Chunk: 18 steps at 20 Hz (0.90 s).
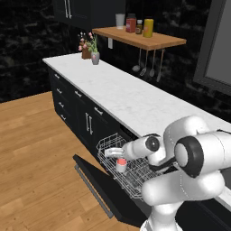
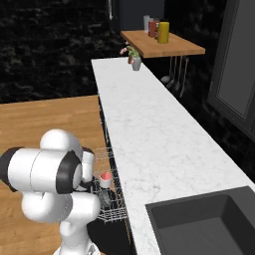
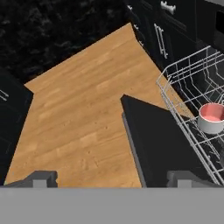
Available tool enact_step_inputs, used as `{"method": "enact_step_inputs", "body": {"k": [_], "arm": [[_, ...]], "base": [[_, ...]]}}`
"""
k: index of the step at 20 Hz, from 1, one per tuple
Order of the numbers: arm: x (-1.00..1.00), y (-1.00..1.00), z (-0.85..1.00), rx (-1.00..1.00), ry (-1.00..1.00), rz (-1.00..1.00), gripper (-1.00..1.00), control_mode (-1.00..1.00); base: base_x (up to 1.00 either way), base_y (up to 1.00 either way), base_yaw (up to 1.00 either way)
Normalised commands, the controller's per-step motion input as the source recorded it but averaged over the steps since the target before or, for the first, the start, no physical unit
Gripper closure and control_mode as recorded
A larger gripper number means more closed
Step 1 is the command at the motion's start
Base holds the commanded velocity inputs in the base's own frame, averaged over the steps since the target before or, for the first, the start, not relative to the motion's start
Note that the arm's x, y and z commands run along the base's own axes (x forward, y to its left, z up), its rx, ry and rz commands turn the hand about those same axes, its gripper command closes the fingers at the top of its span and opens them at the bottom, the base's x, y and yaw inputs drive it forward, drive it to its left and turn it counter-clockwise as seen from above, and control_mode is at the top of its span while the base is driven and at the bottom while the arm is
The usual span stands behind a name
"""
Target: Pick up the cup and bowl from the counter, place them in the dishwasher, and close the dishwasher door.
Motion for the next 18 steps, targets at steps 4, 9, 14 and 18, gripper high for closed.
{"method": "enact_step_inputs", "body": {"k": [4,9,14,18], "arm": [[0.0,0.32,1.0,0.0,-0.16,-0.15,-1.0,-1.0],[0.01,0.3,1.0,-0.02,-0.67,-0.28,-1.0,-1.0],[-0.12,0.16,0.86,-0.06,-0.34,-0.26,-1.0,-1.0],[-0.29,0.42,0.02,-0.4,0.47,-0.19,-1.0,-1.0]], "base": [[0.0,0.0,0.0],[0.0,0.0,0.0],[0.0,0.0,0.0],[0.0,0.0,0.0]]}}
